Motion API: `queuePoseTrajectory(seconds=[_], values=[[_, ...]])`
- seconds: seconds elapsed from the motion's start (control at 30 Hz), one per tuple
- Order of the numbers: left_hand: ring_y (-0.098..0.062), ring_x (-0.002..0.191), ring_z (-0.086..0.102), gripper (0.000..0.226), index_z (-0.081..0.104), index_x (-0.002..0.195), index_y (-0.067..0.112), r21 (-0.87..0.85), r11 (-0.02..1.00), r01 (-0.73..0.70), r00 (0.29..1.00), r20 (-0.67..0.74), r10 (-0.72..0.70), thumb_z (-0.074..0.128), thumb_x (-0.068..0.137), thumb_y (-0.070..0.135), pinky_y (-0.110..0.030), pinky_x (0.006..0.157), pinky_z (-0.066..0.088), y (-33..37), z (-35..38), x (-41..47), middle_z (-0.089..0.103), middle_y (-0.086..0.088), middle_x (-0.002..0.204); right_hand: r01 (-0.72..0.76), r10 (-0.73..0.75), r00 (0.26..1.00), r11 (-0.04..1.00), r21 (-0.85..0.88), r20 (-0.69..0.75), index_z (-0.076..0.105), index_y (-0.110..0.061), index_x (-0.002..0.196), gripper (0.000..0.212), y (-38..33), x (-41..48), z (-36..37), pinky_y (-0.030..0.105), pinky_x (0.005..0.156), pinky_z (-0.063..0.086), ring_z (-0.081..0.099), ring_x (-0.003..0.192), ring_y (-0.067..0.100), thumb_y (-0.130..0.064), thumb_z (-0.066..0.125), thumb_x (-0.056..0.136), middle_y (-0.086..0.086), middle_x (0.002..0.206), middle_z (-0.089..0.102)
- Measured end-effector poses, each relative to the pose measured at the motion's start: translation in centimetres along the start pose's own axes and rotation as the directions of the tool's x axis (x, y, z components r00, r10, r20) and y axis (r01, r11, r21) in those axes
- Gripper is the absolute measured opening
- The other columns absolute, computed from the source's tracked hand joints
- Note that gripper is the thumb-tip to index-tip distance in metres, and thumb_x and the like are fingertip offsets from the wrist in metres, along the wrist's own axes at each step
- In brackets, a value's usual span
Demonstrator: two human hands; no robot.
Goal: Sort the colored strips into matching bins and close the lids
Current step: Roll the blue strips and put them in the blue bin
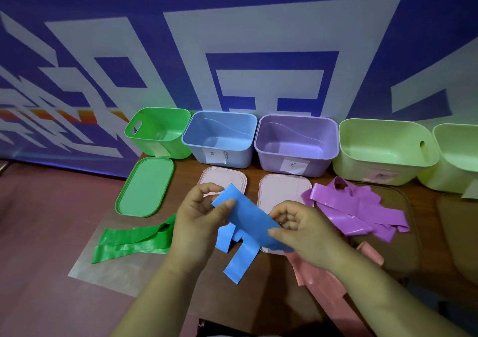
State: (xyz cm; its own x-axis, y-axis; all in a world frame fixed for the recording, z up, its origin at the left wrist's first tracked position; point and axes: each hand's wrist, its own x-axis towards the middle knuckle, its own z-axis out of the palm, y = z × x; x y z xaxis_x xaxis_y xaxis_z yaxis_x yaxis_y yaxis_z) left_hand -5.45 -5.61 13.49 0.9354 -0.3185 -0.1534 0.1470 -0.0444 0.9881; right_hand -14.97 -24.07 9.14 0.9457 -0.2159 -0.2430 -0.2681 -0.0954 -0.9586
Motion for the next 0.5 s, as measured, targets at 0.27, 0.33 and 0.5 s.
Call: queuePoseTrajectory(seconds=[0.27, 0.33, 0.5], values=[[-0.019, 0.087, 0.065, 0.025, 0.074, 0.092, 0.025, -0.037, 0.999, -0.021, 0.994, 0.105, 0.025, 0.064, 0.09, 0.003, -0.043, 0.078, 0.054, -0.5, -3.4, 2.0, 0.072, -0.004, 0.091, -0.031, 0.033, 0.997, 0.999, 0.034, -0.063, 0.07, -0.029, 0.084, 0.026, -1.3, 1.8, 4.6, 0.036, 0.077, 0.057, 0.071, 0.078, 0.014, -0.003, 0.076, 0.081, -0.004, 0.081, 0.072], [-0.019, 0.086, 0.062, 0.024, 0.075, 0.093, 0.024, -0.02, 1.0, -0.011, 0.992, 0.122, 0.013, 0.063, 0.091, 0.004, -0.039, 0.073, 0.053, -0.8, -5.1, 2.9, 0.072, -0.005, 0.091, -0.052, 0.055, 0.995, 0.998, 0.043, -0.081, 0.07, -0.025, 0.085, 0.025, -1.6, 2.7, 6.2, 0.036, 0.08, 0.056, 0.072, 0.078, 0.016, -0.002, 0.074, 0.081, -0.001, 0.081, 0.073], [-0.019, 0.082, 0.061, 0.013, 0.076, 0.095, 0.026, 0.001, 0.999, 0.051, 0.99, 0.133, -0.05, 0.069, 0.087, 0.018, -0.04, 0.072, 0.051, -1.3, -9.9, 5.7, 0.072, -0.009, 0.091, -0.11, 0.114, 0.985, 0.993, 0.037, -0.132, 0.071, -0.027, 0.083, 0.024, -1.6, 4.6, 9.4, 0.032, 0.077, 0.055, 0.069, 0.076, 0.016, -0.003, 0.074, 0.081, -0.003, 0.078, 0.071]])
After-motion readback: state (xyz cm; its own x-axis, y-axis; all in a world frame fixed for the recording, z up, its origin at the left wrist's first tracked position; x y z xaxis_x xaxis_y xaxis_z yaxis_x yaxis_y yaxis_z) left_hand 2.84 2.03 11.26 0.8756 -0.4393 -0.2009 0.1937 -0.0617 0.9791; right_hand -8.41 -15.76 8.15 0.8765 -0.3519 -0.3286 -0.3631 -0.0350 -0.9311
